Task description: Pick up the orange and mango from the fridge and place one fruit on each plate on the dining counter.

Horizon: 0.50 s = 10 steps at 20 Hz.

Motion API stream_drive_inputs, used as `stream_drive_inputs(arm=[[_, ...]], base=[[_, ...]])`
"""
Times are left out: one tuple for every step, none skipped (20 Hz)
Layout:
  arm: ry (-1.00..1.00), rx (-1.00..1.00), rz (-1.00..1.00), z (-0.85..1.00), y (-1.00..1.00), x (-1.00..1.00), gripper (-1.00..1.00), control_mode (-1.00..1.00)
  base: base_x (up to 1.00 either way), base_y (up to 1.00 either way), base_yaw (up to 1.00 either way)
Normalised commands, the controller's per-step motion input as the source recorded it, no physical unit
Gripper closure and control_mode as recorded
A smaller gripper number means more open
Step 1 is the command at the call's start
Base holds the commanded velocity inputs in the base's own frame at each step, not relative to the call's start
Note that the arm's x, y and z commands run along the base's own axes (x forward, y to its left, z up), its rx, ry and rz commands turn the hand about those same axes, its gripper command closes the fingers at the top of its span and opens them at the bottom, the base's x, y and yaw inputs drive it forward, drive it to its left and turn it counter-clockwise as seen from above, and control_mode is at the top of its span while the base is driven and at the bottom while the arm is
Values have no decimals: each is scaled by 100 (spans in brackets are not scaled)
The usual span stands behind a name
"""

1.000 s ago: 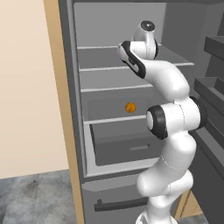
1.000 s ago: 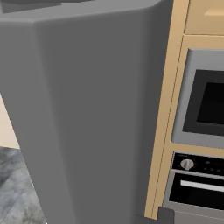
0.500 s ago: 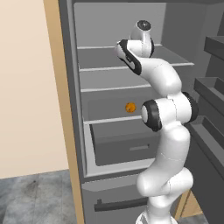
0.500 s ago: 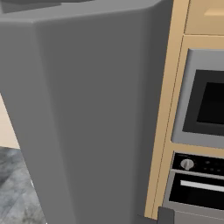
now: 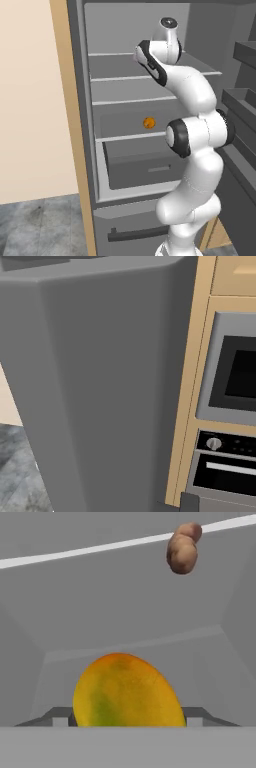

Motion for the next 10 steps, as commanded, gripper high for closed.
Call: stream_drive_inputs(arm=[[-7, -3, 0, -32, 11, -100, 100, -100], [-6, -3, 0, -34, 11, -100, 100, -100], [0, 0, 0, -36, 4, -100, 100, -100], [0, 0, 0, -22, 7, -100, 100, -100], [0, 0, 0, -15, 0, -100, 100, -100], [0, 0, 0, -15, 0, -100, 100, -100], [0, 0, 0, -14, 0, -100, 100, -100], [0, 0, 0, -19, 0, -100, 100, -100], [0, 0, 0, -21, 0, -100, 100, -100], [0, 0, 0, -32, 0, -100, 100, -100]], base=[[0, 0, 0], [0, 0, 0], [0, 0, 0], [0, 0, 0], [0, 0, 0], [0, 0, 0], [0, 0, 0], [0, 0, 0], [0, 0, 0], [0, 0, 0]])
